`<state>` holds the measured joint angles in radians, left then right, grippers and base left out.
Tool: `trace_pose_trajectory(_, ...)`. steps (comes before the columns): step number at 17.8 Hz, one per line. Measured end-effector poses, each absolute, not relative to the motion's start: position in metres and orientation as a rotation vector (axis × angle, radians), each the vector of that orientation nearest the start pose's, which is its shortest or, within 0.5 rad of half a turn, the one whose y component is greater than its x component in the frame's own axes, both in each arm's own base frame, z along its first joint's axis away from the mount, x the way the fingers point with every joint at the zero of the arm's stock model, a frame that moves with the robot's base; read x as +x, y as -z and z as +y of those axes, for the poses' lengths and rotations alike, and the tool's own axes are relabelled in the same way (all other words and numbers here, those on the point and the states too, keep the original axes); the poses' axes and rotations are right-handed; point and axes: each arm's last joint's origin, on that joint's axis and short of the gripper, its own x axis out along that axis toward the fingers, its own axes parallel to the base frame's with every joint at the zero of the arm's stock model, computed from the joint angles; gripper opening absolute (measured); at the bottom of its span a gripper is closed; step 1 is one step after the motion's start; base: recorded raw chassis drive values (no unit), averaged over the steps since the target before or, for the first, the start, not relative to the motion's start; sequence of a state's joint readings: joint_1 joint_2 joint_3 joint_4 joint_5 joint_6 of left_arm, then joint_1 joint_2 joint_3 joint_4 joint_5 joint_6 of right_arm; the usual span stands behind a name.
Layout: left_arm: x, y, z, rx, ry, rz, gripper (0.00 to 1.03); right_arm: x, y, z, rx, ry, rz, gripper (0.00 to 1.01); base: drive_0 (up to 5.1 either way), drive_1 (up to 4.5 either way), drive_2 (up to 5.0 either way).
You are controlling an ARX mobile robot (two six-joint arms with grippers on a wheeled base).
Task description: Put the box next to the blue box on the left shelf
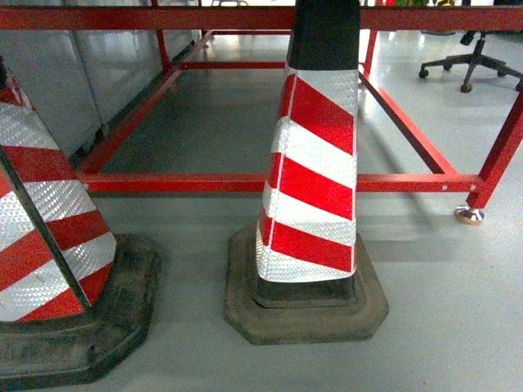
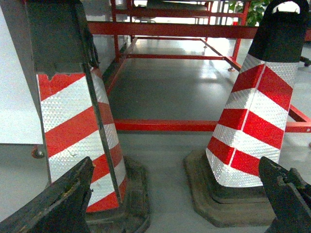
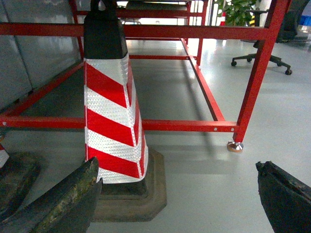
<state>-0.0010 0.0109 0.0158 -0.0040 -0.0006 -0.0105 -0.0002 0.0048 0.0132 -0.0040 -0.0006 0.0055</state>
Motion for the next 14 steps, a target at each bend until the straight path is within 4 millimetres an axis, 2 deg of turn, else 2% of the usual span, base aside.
trace_pose_trajectory(14,0.0974,-0.1677,-0.0001,-0.01,0.0,-0.001,0.98,0.0972,-0.1672,0.0,0.006,-0.001,-0.004,0.98,0.0,0.0,0.0)
